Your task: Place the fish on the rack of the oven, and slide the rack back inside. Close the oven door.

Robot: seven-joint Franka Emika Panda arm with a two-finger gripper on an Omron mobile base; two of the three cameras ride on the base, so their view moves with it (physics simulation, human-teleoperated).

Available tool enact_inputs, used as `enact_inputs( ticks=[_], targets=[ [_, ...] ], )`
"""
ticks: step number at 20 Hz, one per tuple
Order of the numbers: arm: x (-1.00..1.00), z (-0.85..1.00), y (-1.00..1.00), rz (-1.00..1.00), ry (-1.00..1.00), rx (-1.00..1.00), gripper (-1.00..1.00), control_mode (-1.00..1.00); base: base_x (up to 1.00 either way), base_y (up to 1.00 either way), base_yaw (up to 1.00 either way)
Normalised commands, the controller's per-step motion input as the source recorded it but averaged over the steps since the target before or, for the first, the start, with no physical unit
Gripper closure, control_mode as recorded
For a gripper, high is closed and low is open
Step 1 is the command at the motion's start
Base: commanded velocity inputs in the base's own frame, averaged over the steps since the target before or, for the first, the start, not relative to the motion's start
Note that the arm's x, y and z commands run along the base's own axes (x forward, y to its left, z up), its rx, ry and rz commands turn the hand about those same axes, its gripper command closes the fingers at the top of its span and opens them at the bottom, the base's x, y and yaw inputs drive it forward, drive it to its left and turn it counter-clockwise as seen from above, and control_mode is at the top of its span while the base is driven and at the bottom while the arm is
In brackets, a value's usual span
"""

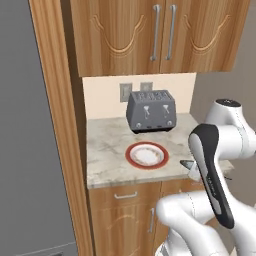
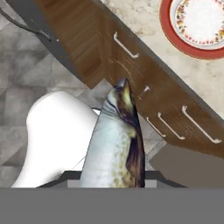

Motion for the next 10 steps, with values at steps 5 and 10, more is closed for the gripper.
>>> enact_inputs(
  ticks=[5, 10],
  targets=[
    [0.00, 0.00, 0.00, 0.00, 0.00, 0.00, 1.00, 1.00, -0.89, 0.00, 0.28],
    [0.00, 0.00, 0.00, 0.00, 0.00, 0.00, 1.00, 1.00, -0.47, 0.05, 0.41]
  ],
)
